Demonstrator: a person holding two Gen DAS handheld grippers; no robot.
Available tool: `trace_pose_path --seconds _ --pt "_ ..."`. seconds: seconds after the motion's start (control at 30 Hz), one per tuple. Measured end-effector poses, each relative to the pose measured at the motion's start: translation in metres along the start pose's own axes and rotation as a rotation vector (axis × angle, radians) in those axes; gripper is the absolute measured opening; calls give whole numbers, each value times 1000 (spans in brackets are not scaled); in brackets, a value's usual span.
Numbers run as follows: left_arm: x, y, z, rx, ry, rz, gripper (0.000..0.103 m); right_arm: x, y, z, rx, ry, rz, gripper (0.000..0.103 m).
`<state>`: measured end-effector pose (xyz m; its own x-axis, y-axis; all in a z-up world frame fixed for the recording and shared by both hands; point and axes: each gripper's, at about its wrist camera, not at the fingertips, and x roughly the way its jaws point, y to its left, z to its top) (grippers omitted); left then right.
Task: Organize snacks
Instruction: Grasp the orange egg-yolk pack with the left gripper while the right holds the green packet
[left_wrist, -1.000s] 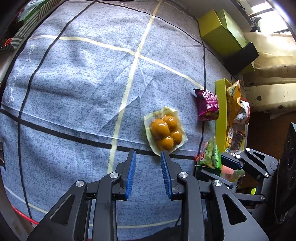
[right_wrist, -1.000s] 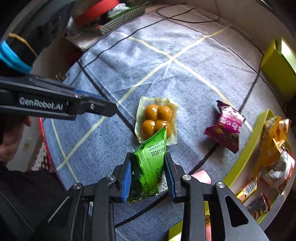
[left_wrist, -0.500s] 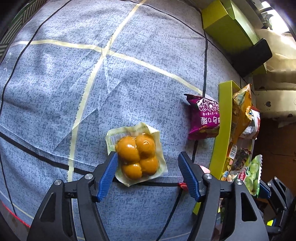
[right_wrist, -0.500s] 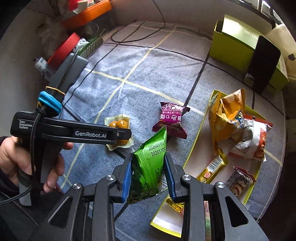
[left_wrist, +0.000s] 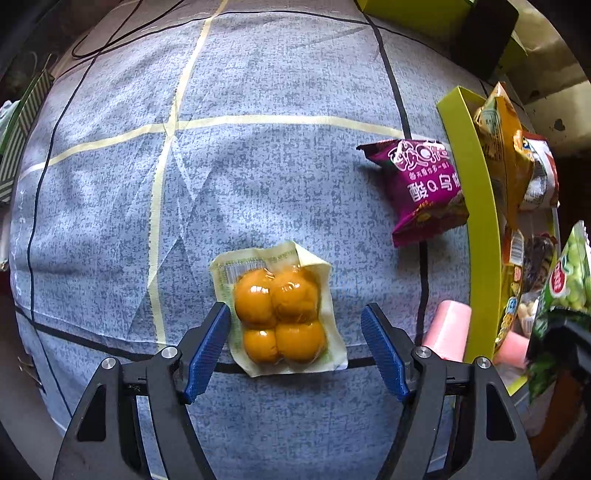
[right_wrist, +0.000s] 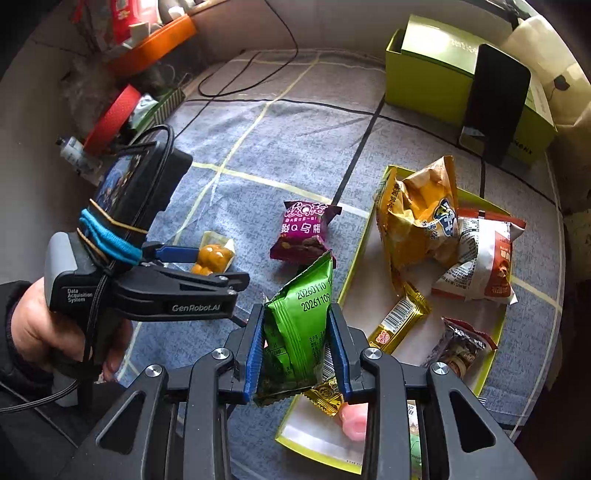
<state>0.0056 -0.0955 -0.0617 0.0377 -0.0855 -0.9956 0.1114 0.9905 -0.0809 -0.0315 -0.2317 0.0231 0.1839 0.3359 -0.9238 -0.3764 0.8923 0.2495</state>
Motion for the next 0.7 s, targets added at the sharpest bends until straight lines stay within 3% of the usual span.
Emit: trace_pose_path --seconds 0.27,0.33,0.4,0.53,0.57,0.7 --pt "4 -24 -25 201 -59 68 73 2 2 0 -4 -2 6 30" --pt "4 -30 -28 186 -63 58 68 1 3 1 -5 -6 6 30" --pt "-2 -11 -34 176 -71 52 59 0 4 0 -6 -10 5 30" --pt "-6 1 -33 132 -81 -2 55 -1 4 -1 -5 -12 3 30" --pt "-9 3 -34 131 -88 5 45 -1 4 -1 -5 -13 2 30" --pt "-16 18 -30 94 -85 -36 45 -4 7 -1 -10 -18 0 30"
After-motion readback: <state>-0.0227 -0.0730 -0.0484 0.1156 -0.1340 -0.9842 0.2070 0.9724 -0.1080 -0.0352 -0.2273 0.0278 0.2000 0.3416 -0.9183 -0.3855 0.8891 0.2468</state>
